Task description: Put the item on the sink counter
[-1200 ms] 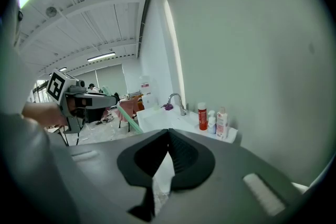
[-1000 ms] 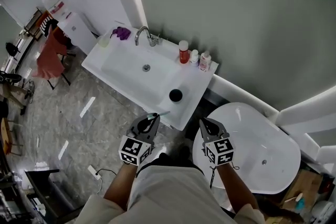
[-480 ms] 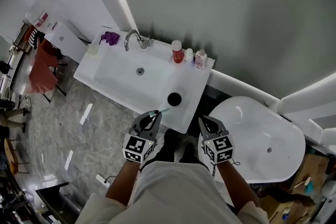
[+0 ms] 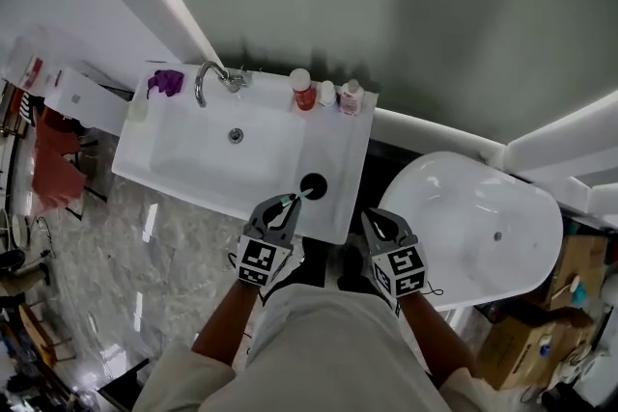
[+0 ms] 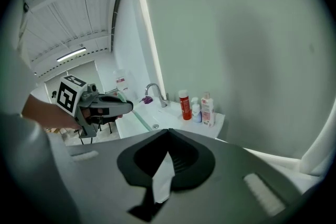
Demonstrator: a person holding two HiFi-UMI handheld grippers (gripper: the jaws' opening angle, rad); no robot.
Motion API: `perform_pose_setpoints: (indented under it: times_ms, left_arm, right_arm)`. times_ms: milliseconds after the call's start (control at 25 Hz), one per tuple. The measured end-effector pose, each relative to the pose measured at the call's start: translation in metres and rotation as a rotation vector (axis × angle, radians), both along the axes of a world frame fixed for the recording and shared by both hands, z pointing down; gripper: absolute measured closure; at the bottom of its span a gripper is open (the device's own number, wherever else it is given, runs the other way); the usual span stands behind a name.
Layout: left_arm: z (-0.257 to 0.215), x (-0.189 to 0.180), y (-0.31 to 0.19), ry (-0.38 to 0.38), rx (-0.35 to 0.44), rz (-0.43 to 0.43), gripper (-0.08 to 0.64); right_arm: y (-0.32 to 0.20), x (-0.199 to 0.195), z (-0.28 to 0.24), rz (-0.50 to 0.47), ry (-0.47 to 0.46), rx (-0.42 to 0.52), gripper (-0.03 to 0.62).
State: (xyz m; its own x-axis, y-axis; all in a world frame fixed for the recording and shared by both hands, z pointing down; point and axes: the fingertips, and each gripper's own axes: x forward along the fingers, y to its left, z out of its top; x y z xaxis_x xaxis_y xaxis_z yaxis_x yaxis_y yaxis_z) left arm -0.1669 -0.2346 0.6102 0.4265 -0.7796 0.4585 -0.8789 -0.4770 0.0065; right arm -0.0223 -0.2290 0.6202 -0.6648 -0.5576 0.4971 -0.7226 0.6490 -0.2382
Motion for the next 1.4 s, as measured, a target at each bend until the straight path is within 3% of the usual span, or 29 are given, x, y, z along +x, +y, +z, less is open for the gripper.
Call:
perform_pose_setpoints:
  times_ms: [400,920,1400]
  left_arm:
    - [0.078,0.020,-0.013,-0.098,-0.075,0.169,0.531]
    - [0.136,0.031,-0.022,-0.200,-0.102,0.255,0.531]
    - [0.162,0.035,-0.023,-0.275,-0.134,0.297,0.528]
  right_arm:
    - [-0.002,0.002,0.019,0.081,0.050,-0.042,0.581]
    - [0.008,0.005,0.039,0.142,0.086,-0.098,0.581]
    - [0.011,0.009,0.043,0.169,0.104,-0.116,0.581]
